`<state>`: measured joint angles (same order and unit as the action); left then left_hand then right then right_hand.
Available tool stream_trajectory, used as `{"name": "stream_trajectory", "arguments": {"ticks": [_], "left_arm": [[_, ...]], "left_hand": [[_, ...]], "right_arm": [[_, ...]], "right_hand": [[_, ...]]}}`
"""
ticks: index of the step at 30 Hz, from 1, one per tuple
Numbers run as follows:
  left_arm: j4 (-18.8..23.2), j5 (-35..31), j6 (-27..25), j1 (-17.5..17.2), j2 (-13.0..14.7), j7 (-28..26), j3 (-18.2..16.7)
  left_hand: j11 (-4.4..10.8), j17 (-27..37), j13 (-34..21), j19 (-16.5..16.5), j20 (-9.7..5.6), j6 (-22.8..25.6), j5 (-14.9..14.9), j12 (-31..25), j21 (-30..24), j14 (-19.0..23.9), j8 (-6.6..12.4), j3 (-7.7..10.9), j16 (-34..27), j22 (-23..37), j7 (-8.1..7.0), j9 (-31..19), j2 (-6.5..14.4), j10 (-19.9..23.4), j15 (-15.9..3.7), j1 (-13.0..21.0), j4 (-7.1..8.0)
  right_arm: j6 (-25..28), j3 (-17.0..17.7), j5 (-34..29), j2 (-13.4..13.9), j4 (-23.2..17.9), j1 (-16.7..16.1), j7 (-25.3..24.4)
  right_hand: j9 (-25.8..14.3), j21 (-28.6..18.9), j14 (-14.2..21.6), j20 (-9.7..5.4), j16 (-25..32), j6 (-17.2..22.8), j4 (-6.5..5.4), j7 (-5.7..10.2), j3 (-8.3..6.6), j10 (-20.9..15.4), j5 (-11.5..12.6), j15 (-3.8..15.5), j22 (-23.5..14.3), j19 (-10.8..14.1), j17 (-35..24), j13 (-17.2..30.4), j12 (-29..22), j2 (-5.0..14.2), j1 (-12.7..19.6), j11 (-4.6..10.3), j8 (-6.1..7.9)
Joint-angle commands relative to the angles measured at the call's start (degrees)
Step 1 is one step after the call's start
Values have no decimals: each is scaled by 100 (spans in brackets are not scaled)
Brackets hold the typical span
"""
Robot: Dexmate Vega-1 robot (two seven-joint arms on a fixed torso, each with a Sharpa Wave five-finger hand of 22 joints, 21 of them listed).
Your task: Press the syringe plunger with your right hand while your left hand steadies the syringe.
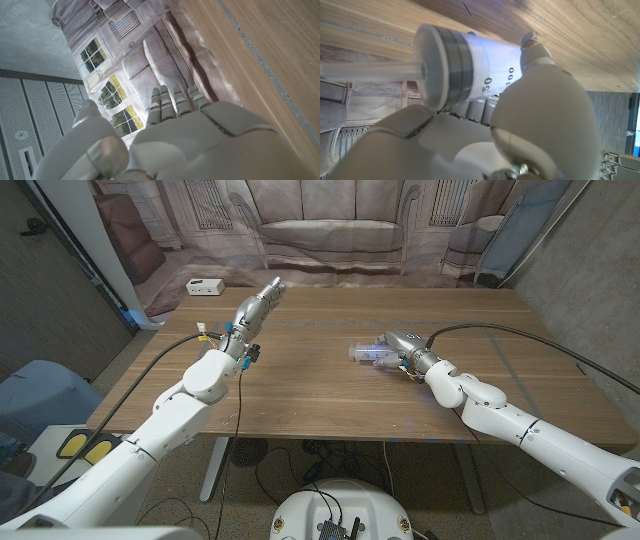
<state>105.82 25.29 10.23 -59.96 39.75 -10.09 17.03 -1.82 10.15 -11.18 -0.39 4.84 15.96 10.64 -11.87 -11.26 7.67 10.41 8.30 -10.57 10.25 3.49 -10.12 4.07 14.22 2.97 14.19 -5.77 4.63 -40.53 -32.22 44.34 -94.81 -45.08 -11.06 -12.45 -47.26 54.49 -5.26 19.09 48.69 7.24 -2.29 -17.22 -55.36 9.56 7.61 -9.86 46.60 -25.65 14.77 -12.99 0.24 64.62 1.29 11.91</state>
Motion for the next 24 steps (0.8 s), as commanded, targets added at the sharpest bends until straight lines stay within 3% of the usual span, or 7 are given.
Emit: {"name": "stream_trajectory", "arguments": {"ticks": [1, 14, 17, 18, 24], "left_arm": [[56, 14, 42, -91, -4, -67, -46], [14, 33, 72, -73, -29, -39, -42], [15, 49, 63, -75, -34, -39, -43], [13, 50, 64, -75, -39, -42, -43], [11, 51, 67, -69, -56, -58, -42]], "left_hand": [[29, 17, -7, 0, 49, 24, 14, -9, -5, 0, 34, -28, -10, 12, -17, -21, -8, 17, 11, -57, 19], [21, 17, -7, 6, 60, 24, 15, -15, -6, -3, 36, -30, -12, 12, -20, -21, -7, 25, 15, -61, 20], [33, 17, -7, 8, 76, 23, 15, -17, -5, 2, 37, -31, -15, 13, -20, -21, -6, 29, 26, -61, 20], [27, 17, -7, 8, 88, 22, 15, -17, -6, 2, 36, -31, -15, 13, -21, -21, -6, 29, 31, -62, 20], [45, 17, -8, 5, 109, 30, 15, -19, -8, 18, 40, -31, -22, 13, -14, -21, -4, 31, 35, -63, 20]], "right_arm": [[70, -84, -7, -20, 91, 44, 114], [207, -144, 92, -28, 149, 105, 338], [250, -163, 113, -17, 148, 133, 437], [247, -165, 134, -15, 154, 142, 464], [247, -187, 160, 6, 161, 170, 521]], "right_hand": [[-25, -30, -91, -161, -40, 580, -287, 630, -303, -29, 60, 143, -19, -67, -12, 18, 35, 950, -22, 126, 18], [-26, 8, -299, -131, -116, 457, -321, 664, -295, 146, 72, 83, -17, -230, -32, 50, 66, 948, -131, 130, -8], [-29, 41, -447, -111, -168, 265, -332, 618, -304, 324, 77, 51, -17, -349, -45, 49, 119, 962, -178, 78, -62], [-30, 52, -481, -112, -166, 235, -345, 615, -302, 404, 77, 32, -18, -393, -65, 50, 135, 975, -207, -1, -59], [-31, 81, -696, -76, -245, 49, -370, 593, -278, 531, 75, -37, -13, -489, -74, 50, 147, 923, -309, 22, -91]]}}
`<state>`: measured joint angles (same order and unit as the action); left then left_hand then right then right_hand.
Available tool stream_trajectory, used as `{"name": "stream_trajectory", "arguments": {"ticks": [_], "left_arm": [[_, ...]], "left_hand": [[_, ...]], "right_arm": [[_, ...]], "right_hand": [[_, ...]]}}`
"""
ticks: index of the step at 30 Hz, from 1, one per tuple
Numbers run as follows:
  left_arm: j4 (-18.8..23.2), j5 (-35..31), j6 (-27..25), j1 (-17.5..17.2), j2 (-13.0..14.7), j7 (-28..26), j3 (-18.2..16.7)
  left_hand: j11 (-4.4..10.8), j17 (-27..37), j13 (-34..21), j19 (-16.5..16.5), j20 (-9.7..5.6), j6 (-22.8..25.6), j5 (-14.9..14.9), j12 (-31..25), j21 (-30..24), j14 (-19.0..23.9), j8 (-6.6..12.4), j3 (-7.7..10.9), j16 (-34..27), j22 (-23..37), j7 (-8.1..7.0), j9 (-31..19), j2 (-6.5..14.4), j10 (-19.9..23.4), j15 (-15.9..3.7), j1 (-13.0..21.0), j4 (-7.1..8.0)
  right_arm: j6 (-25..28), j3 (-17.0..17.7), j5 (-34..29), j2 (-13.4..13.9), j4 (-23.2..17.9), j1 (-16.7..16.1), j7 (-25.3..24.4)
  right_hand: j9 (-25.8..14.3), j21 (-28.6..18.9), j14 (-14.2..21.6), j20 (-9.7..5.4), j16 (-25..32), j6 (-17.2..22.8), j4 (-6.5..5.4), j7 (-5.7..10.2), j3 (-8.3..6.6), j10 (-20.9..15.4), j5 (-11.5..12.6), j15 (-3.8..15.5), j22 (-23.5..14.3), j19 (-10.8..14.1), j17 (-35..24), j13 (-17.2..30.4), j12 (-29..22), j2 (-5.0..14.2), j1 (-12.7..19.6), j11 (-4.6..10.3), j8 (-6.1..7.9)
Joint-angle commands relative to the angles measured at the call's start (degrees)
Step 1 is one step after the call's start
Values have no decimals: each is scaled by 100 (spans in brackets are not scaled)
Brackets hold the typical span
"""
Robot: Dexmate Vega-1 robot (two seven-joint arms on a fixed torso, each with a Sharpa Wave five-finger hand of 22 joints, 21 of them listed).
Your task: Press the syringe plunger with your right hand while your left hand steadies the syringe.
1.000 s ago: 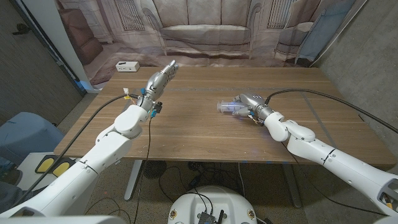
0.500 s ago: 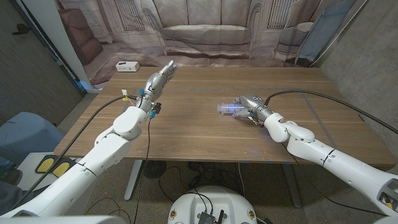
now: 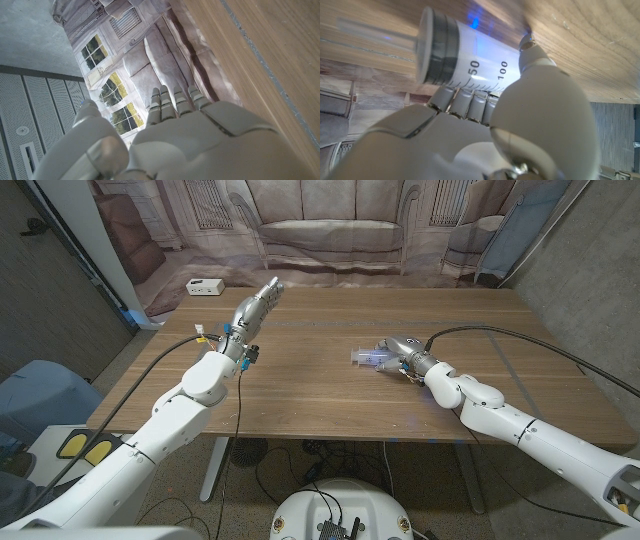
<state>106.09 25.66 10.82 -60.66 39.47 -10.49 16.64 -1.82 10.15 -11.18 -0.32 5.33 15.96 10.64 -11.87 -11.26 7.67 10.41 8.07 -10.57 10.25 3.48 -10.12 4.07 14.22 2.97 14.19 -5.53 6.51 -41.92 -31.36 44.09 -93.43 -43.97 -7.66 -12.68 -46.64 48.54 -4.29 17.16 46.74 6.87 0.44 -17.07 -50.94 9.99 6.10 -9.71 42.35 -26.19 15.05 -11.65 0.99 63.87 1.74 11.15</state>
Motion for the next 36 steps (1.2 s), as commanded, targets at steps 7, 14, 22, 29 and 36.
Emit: {"name": "stream_trajectory", "arguments": {"ticks": [7, 14, 22, 29, 36], "left_arm": [[-40, 28, -27, 60, -22, 48, 39], [-57, 9, -27, 107, -18, 64, 51], [-95, 18, -23, 137, -31, 76, 65], [-98, 33, -24, 131, -25, 74, 54], [-129, 24, 31, 149, -25, 104, 56]], "left_hand": [[81, 18, -8, -2, 84, 41, 16, -19, -10, 25, 45, -8, -24, 14, -25, -21, -2, 29, 40, -64, -3], [91, 18, -9, 1, 116, 43, 16, -23, -10, 27, 46, -7, -25, 14, -33, -22, 3, 35, 56, -64, -3], [103, 19, -10, 2, 129, 37, 17, -18, -11, 28, 44, -6, -25, 15, -30, -22, 7, 20, 59, -64, -2], [116, 19, -11, 6, 157, 36, 17, -27, -11, 36, 44, -5, -27, 16, -38, -22, 12, 39, 56, -64, -2], [118, 19, -12, 7, 190, 38, 17, -23, -13, 37, 45, -3, -27, 17, -40, -22, 18, 27, 57, -64, -1]], "right_arm": [[102, -40, 67, 73, -32, 44, 186], [176, -48, 15, 103, -80, 35, 201], [388, -130, -119, 127, -162, 98, 451], [496, -175, -189, 123, -189, 138, 556], [515, -187, -210, 139, -224, 141, 588]], "right_hand": [[2, 45, -244, -101, -107, 40, -429, 261, -105, 296, 21, -17, -19, -98, -12, 1, 38, 652, -570, -127, -31], [14, 141, -478, 51, -202, -189, -454, 290, 86, 596, 43, -199, -13, -237, 10, -23, 73, 447, -868, -77, -38], [11, 656, -1606, 421, -517, -757, -257, 391, 259, 1390, 45, -491, -9, -1158, 29, -57, 125, 333, -1019, -51, -52], [6, 932, -2190, 642, -583, -1276, -206, 427, 385, 1965, 31, -611, -12, -1546, 55, -69, 136, 315, -1168, -77, -79], [6, 1052, -2405, 694, -584, -1570, -168, 433, 461, 2208, 16, -688, -14, -1662, 93, -76, 124, 266, -1243, -164, -90]]}}
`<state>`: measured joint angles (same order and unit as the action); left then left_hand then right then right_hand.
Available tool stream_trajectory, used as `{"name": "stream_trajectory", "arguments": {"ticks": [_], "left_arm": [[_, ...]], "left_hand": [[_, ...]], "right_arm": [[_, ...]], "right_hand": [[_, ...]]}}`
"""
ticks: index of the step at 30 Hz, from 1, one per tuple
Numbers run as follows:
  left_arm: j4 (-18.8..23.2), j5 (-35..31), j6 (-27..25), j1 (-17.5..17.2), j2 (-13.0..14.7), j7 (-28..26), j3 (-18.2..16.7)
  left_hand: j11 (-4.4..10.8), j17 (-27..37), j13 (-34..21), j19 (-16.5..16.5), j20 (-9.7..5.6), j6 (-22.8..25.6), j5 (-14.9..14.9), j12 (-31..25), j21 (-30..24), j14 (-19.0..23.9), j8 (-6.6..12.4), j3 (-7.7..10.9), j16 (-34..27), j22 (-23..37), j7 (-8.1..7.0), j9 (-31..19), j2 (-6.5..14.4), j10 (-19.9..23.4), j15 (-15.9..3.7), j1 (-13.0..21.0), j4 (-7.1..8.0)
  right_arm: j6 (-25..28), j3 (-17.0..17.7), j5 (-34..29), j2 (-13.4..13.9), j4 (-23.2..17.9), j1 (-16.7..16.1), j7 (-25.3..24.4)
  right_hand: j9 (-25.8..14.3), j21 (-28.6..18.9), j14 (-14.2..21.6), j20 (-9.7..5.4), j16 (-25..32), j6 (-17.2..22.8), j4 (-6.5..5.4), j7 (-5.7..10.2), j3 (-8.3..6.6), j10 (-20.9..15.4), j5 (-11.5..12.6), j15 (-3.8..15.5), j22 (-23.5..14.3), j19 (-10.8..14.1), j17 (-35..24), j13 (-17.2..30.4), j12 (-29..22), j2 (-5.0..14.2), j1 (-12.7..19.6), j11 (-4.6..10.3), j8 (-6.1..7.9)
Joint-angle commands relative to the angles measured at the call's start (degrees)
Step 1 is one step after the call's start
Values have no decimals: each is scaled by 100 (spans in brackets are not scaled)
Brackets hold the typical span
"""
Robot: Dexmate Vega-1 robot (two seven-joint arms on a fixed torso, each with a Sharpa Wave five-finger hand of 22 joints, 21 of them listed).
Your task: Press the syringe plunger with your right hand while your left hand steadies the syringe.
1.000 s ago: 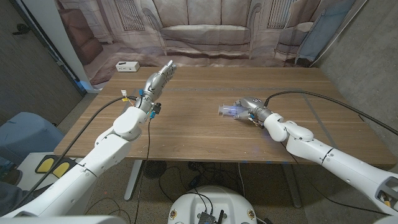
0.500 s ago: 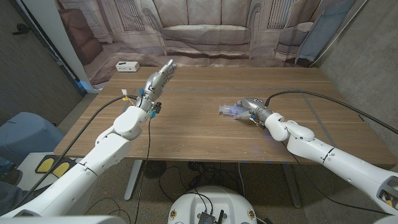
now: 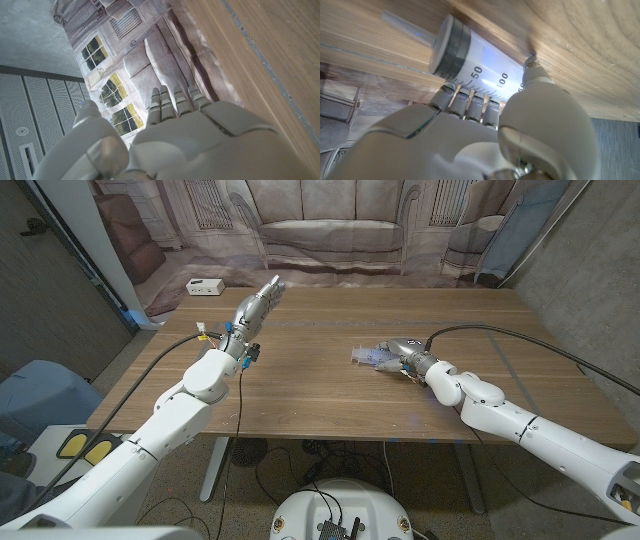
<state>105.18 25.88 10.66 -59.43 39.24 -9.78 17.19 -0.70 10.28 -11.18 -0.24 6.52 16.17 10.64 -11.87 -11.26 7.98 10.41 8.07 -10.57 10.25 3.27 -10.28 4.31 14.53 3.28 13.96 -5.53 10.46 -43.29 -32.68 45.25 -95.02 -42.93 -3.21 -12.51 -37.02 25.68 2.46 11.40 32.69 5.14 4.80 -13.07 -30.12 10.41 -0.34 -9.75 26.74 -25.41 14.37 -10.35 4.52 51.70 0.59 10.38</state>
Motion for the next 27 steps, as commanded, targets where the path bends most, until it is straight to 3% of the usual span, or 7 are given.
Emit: {"name": "stream_trajectory", "arguments": {"ticks": [1, 12, 21, 27], "left_arm": [[-57, -6, 89, 26, -19, 30, 1], [-141, -31, 285, 3, -101, 9, -23], [-137, -16, 269, 10, -79, 50, -23], [-151, -11, 296, 7, -86, 52, -33]], "left_hand": [[5, 6, -12, 3, 74, 17, 17, -22, -12, 6, 45, -4, -27, 17, -19, -7, -6, -7, 26, -40, -1], [44, 7, -14, -23, 108, 95, 17, -51, -24, 53, 73, 0, -42, 18, -46, -7, 2, 66, 8, -36, -3], [45, 6, -14, -23, 124, 101, 16, -48, -24, 57, 71, 3, -40, 19, -59, -7, 6, 63, 13, -31, -6], [69, 7, -15, -20, 126, 98, 16, -49, -23, 57, 66, 6, -37, 19, -56, -7, 10, 68, 21, -27, -8]], "right_arm": [[132, -53, -86, 27, -76, 36, 155], [248, -52, -246, 68, -212, -26, 94], [259, 10, -187, 102, -305, -87, 101], [139, 71, -97, 175, -401, -98, 162]], "right_hand": [[-11, 107, -166, 26, -14, -205, 12, 3, 67, 178, -26, -38, -10, -118, 23, -8, -1, -90, -32, -53, -12], [5, 360, -671, 115, -45, -1170, 170, 10, 146, 777, -9, -103, -13, -337, 162, -26, 2, -206, -28, -146, -59], [20, 564, -1017, 261, -62, -1620, 154, -47, 252, 1159, 3, -152, -17, -564, 258, -40, 0, -288, -194, -257, -35], [39, 761, -1306, 330, -68, -1991, 75, -129, 423, 1431, 31, -218, -15, -759, 363, -59, -19, -459, -518, -325, -17]]}}
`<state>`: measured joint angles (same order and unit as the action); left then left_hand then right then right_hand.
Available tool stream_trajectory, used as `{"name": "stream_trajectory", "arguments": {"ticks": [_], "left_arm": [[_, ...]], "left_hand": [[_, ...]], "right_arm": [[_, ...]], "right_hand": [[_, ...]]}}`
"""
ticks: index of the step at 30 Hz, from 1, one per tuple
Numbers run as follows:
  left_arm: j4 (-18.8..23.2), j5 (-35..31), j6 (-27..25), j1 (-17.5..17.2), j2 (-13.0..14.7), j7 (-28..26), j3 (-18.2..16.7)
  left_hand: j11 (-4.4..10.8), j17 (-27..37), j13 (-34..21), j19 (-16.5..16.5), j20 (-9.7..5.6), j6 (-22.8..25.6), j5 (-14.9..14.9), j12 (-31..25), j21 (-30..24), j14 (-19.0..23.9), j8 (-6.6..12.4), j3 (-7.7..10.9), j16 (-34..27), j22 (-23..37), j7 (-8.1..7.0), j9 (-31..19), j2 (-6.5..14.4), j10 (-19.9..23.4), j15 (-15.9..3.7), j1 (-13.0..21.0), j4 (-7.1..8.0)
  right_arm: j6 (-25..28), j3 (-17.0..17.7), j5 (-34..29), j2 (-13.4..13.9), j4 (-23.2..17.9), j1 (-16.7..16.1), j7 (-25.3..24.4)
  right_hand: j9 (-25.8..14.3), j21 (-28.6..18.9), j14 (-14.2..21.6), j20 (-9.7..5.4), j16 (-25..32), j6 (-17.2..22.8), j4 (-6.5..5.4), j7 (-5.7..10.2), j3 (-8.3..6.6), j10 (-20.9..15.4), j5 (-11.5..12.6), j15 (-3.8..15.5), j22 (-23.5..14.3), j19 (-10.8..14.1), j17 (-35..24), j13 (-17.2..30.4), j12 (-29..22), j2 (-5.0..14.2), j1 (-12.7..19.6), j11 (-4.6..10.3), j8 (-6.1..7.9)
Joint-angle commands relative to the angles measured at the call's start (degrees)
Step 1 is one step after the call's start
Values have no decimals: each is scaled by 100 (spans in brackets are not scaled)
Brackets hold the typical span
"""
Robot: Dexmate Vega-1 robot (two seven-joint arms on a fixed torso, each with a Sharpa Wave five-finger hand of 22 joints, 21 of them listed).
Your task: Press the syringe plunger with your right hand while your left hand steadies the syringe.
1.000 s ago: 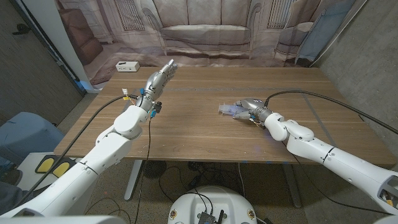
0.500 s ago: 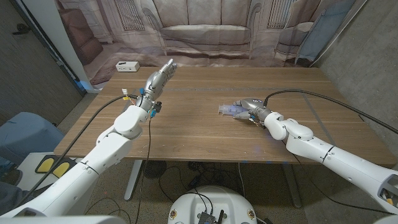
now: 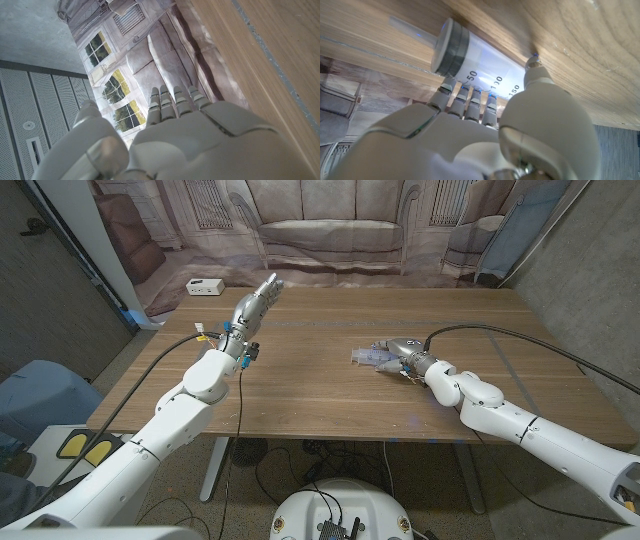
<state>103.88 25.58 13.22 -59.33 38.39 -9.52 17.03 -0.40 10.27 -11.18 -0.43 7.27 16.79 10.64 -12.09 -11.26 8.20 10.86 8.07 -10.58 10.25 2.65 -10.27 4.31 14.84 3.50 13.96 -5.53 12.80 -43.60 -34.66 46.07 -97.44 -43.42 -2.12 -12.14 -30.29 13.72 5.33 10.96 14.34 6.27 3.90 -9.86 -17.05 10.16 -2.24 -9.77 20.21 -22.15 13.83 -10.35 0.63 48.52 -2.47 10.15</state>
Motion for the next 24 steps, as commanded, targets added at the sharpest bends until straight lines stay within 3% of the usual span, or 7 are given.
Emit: {"name": "stream_trajectory", "arguments": {"ticks": [1, 10, 14, 17, 20, 24], "left_arm": [[-20, 25, 39, -5, 2, 27, -21], [-27, 29, 47, -11, 9, 29, -37], [-31, 27, 52, -13, 10, 30, -39], [-45, 30, 66, -4, 8, 44, -39], [-76, 28, 80, 23, 7, 72, -31], [-101, 47, 66, 55, 23, 125, -19]], "left_hand": [[15, 8, -15, -1, 54, 37, 16, -24, -24, 35, 20, 6, -37, 19, 5, -8, 11, 29, 2, -27, -8], [23, 8, -16, -1, 56, 40, 16, -24, -24, 36, 18, 9, -35, 20, -3, -8, 16, 32, -1, -23, -10], [9, 8, -16, 0, 55, 39, 15, -23, -24, 39, 17, 10, -35, 20, -1, -8, 17, 30, -2, -21, -11], [10, 8, -16, 0, 55, 39, 15, -24, -24, 39, 16, 11, -34, 20, 1, -8, 18, 34, -7, -20, -11], [20, 8, -16, -1, 58, 35, 15, -25, -24, 39, 14, 11, -34, 20, 5, -8, 19, 38, -5, -20, -12], [26, 8, -16, 2, 56, 35, 14, -21, -23, 32, 13, 11, -31, 20, 6, -8, 17, 29, 3, -19, -13]], "right_arm": [[-115, 114, 110, 99, -172, -53, 47], [-246, 286, 295, 96, -251, -151, -128], [-349, 381, 438, 98, -271, -226, -243], [-447, 464, 631, 87, -263, -266, -263], [-689, 589, 972, 36, -167, -320, -348], [-911, 726, 1271, -31, -98, -412, -549]], "right_hand": [[4, 110, -142, 50, -24, -176, -61, -41, 127, 137, 62, -48, -13, -122, 48, -8, -27, -87, -263, -21, 16], [-3, 333, -369, 79, -2, -78, -342, -126, 387, 281, 136, -114, -17, -322, 131, -34, -68, -185, -928, -98, 145], [-9, 508, -710, -42, -57, -38, -457, -141, 496, 317, 175, -55, -14, -528, 198, -50, -92, -210, -1213, -165, 169], [-8, 572, -771, -144, -42, -35, -513, -162, 533, 376, 183, -41, -12, -593, 221, -57, -84, -197, -1335, -213, 170], [-8, 691, -791, -331, 27, 231, -745, -240, 671, 362, 177, -61, -8, -604, 276, -78, -129, -136, -1807, -267, 255], [-9, 734, -763, -398, 59, 381, -858, -282, 740, 307, 171, -83, -6, -561, 302, -88, -159, -103, -2038, -352, 298]]}}
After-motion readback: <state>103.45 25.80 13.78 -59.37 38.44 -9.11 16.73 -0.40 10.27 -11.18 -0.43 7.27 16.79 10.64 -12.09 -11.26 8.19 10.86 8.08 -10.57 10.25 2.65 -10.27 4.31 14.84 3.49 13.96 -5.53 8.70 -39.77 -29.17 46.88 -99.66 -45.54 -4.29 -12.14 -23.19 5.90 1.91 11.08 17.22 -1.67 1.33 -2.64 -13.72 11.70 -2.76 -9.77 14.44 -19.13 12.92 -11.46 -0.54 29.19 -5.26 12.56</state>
